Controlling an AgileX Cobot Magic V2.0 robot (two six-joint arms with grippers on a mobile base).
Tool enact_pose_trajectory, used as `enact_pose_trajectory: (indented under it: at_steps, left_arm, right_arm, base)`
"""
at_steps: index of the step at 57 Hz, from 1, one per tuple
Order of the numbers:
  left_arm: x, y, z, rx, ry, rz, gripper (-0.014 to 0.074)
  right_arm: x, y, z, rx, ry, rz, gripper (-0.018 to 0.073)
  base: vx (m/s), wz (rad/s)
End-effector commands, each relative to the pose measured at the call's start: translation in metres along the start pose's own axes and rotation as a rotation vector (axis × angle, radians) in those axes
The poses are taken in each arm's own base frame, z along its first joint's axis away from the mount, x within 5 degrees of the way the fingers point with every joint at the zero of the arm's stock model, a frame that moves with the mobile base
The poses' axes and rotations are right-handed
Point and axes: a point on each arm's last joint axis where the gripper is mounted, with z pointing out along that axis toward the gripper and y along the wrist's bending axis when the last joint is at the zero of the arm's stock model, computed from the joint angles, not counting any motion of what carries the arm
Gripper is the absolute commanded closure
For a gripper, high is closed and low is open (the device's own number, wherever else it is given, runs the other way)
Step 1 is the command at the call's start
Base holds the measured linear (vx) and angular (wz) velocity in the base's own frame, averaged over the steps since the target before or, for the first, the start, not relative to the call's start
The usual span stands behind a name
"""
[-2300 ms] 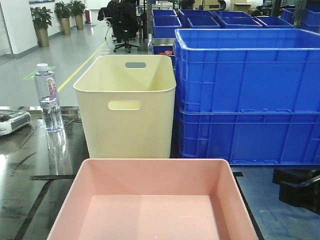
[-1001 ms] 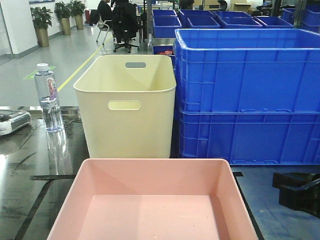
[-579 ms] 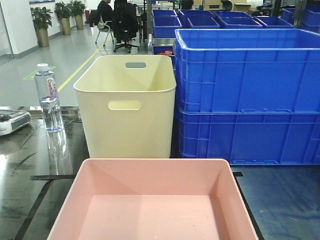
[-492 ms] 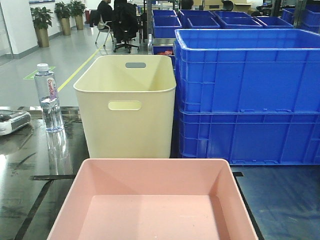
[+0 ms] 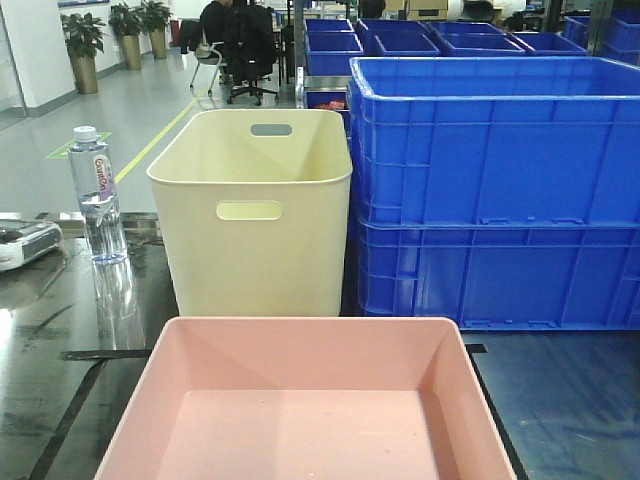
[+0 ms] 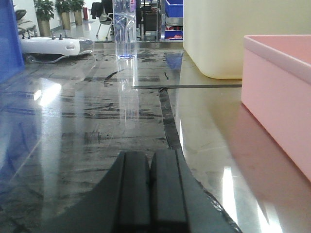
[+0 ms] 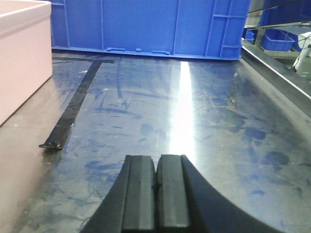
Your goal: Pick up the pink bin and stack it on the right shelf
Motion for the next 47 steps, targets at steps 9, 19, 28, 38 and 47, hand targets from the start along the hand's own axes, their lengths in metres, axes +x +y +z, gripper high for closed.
enact_pose_trajectory:
  at_steps: [9,19,28,38,47]
  left_arm:
    - [-0.0033,0.0001,0.0019,-0.002,-0.054,-0.011,0.0604]
    - [-0.0033,0.0001,0.0019,-0.002,-0.054,-0.011,0.0604]
    - [-0.0033,0.0001,0.0019,-0.002,-0.054,-0.011,0.0604]
    - [-0.0033,0.0001,0.0019,-0.002,-0.054,-0.011,0.0604]
    - [-0.0033,0.0001,0.0019,-0.002,-0.054,-0.011,0.0604]
  right_arm:
    - [-0.0077,-0.0003,-0.0010,0.004,-0.091,-0.024,0.0571]
    - [-0.0077,-0.0003,-0.0010,0.004,-0.091,-0.024,0.0571]
    - [-0.0077,-0.0003,-0.0010,0.004,-0.091,-0.024,0.0571]
    - [-0.0077,-0.0003,-0.0010,0.004,-0.091,-0.024,0.0571]
    - [-0.0077,-0.0003,-0.0010,0.004,-0.091,-0.024,0.0571]
  base:
    - [0.00,0.00]
    - [0.00,0.00]
    - [0.00,0.00]
    - [0.00,0.00]
    - [0.00,0.00]
